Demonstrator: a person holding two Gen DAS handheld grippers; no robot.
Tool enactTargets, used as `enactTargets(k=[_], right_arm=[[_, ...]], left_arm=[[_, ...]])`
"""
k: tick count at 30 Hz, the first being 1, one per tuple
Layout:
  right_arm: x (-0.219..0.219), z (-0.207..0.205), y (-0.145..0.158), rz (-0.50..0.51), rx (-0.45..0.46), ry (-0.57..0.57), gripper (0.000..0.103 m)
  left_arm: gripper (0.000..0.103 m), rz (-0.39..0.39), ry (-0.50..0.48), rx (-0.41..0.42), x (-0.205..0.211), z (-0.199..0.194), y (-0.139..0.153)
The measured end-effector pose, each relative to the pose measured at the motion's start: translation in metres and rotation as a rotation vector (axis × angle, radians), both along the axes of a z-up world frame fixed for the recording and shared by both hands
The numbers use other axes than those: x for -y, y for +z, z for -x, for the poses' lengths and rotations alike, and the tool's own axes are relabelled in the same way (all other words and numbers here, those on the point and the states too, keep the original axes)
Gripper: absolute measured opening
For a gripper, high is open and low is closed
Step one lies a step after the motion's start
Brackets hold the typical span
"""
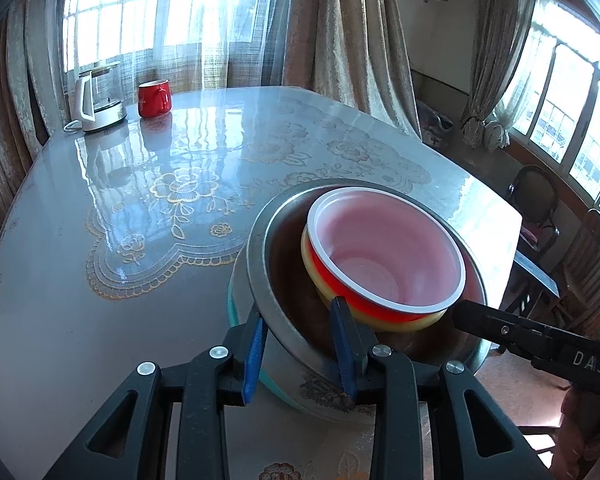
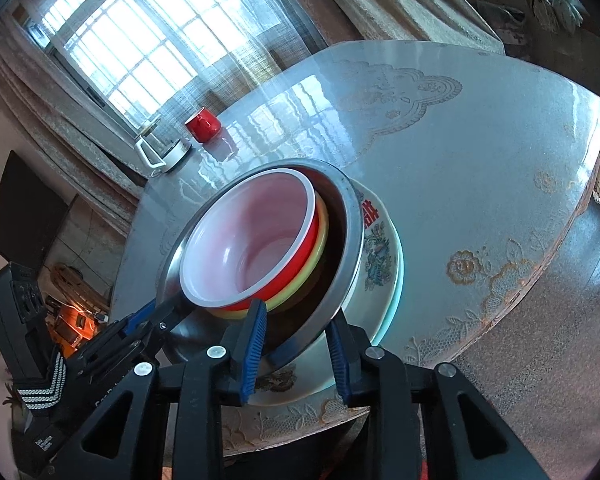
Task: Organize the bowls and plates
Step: 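Lower the nested bowls onto the rose-pattern plate and open both grippers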
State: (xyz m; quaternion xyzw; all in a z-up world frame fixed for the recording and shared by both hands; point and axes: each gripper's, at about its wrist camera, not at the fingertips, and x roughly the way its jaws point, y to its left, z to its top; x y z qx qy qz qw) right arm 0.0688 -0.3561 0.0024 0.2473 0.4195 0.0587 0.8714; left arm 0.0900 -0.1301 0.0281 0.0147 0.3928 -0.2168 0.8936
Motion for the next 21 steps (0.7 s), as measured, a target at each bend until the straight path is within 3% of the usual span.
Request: enactTargets(k=[5, 10, 15, 21], right_arm=[[-0.01, -0.006, -0.001, 0.026, -0.009, 0.01, 0.029], [-0.001, -0.003, -0.003, -0.031, -0.01, -0.004, 0.032], [0.0, 0.01, 0.006, 0.024, 0.04, -0.018, 0.033], [-0.004, 0.021, 0.01, 0.046, 0.075, -0.002, 0.034]], left_arm=[[0.033, -0.005, -0.003, 0.004, 0.0, 0.001, 0.001], [0.038, -0.002, -0.017, -0.004, -0.001, 0.004, 0.003], [0.041, -0.032, -0.014, 0.034, -0.001, 0.014, 0.007], [0.061, -0.068, -0.016, 0.083, -0.006, 0.029, 0.012]])
